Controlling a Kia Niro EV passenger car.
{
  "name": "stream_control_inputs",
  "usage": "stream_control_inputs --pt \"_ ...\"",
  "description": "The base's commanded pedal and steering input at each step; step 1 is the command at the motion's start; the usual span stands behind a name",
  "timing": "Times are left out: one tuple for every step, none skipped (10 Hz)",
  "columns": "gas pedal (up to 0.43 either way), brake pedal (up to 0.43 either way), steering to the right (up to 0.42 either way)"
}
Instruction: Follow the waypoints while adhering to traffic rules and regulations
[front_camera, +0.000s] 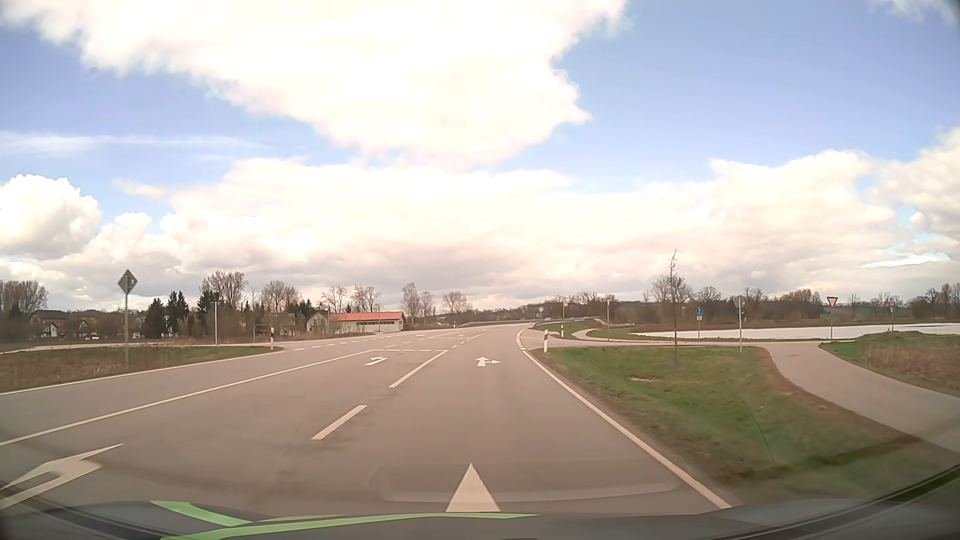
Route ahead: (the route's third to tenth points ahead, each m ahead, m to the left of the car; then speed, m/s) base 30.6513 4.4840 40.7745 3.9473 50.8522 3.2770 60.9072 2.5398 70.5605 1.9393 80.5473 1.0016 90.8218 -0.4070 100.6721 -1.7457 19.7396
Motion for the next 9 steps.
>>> stream_control_inputs --pt "0.228 0.000 0.004" --pt "0.228 0.000 0.004" --pt "0.228 0.000 0.004" --pt "0.228 0.000 0.004" --pt "0.228 0.000 0.004" --pt "0.228 0.000 0.004" --pt "0.228 0.000 0.004" --pt "0.228 0.000 0.004" --pt "0.228 0.000 0.004"
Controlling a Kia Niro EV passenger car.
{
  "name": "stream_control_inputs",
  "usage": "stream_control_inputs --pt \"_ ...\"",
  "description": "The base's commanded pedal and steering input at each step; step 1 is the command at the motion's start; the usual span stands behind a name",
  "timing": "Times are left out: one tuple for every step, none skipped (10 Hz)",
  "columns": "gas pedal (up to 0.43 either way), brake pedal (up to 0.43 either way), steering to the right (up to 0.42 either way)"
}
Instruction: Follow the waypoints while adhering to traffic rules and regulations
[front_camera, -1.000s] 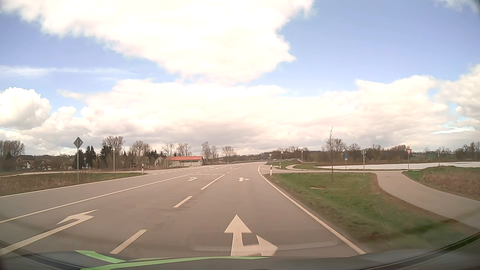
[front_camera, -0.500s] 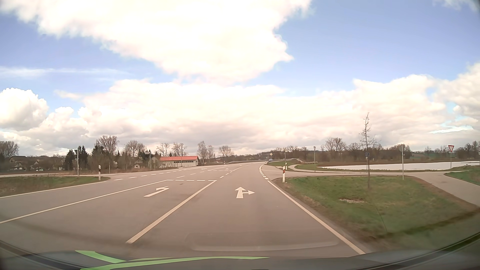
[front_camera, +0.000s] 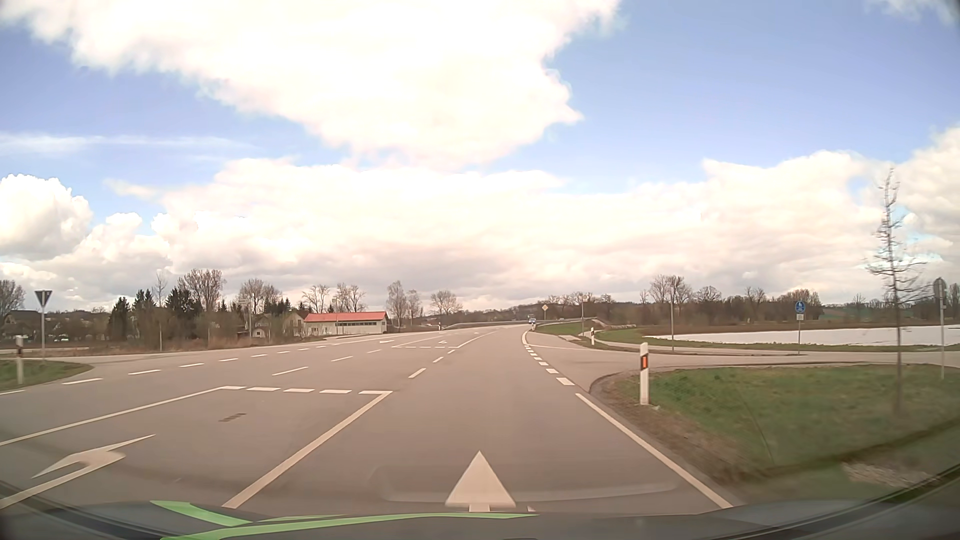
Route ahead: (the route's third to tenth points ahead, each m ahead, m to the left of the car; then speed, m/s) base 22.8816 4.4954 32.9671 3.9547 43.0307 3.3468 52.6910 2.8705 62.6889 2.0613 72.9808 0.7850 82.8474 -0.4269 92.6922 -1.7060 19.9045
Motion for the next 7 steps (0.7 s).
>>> stream_control_inputs --pt "0.228 0.000 0.004" --pt "0.228 0.000 0.004" --pt "0.228 0.000 0.004" --pt "0.228 0.000 0.005" --pt "0.240 0.000 0.005" --pt "0.240 0.000 0.006" --pt "0.240 0.000 0.007"
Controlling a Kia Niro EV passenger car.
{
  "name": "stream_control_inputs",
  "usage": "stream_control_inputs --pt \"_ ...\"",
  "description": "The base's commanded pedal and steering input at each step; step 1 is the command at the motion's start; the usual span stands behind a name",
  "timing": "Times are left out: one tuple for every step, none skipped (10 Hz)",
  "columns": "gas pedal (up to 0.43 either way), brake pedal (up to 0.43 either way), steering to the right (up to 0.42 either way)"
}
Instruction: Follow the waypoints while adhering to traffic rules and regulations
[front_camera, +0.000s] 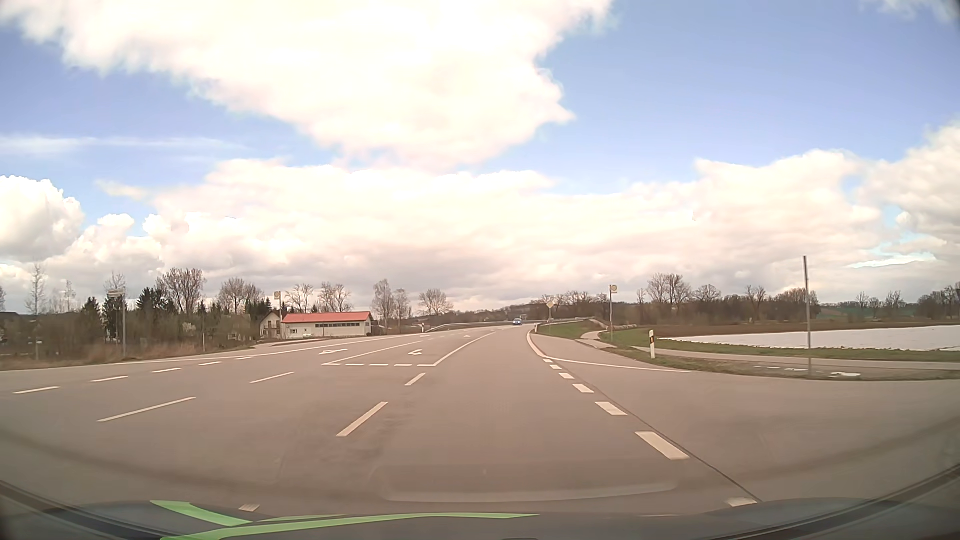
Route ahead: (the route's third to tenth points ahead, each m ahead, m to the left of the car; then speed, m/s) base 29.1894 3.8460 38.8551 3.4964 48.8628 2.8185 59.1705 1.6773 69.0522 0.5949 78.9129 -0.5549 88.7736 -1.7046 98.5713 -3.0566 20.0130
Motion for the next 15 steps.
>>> stream_control_inputs --pt "0.240 0.000 0.007" --pt "0.240 0.000 0.008" --pt "0.240 0.000 0.008" --pt "0.240 0.000 0.008" --pt "0.240 0.000 0.008" --pt "0.248 0.000 0.008" --pt "0.248 0.000 0.008" --pt "0.248 0.000 0.008" --pt "0.248 0.000 0.009" --pt "0.248 0.000 0.009" --pt "0.248 0.000 0.008" --pt "0.248 0.000 0.009" --pt "0.248 0.000 0.008" --pt "0.248 0.000 0.009" --pt "0.248 0.000 0.008"
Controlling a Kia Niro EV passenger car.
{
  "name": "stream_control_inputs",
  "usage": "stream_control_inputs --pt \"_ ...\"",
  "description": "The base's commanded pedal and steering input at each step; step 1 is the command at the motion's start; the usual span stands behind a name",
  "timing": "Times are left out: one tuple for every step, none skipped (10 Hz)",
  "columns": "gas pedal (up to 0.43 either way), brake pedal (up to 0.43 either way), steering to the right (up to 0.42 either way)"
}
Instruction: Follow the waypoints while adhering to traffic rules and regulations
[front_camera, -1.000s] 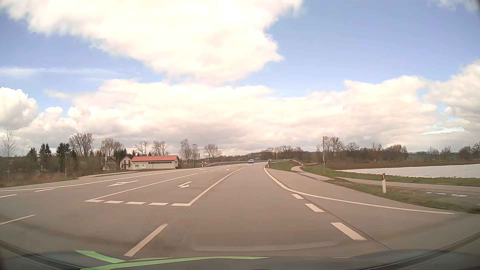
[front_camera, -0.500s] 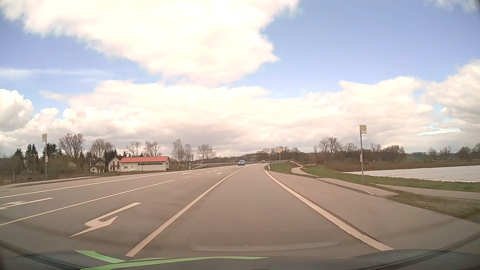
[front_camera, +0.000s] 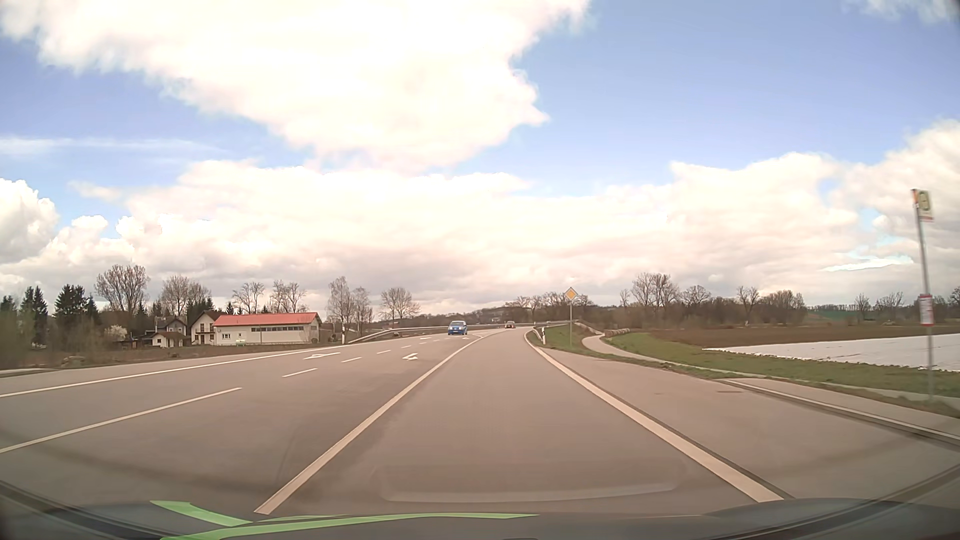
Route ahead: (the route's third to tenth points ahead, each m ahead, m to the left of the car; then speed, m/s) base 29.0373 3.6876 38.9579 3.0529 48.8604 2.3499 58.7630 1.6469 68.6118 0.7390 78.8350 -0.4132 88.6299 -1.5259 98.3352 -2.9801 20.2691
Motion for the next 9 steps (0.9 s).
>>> stream_control_inputs --pt "0.248 0.000 0.008" --pt "0.248 0.000 0.008" --pt "0.248 0.000 0.008" --pt "0.248 0.000 0.009" --pt "0.248 0.000 0.008" --pt "0.248 0.000 0.008" --pt "0.248 0.000 0.008" --pt "0.248 0.000 0.008" --pt "0.248 0.000 0.007"
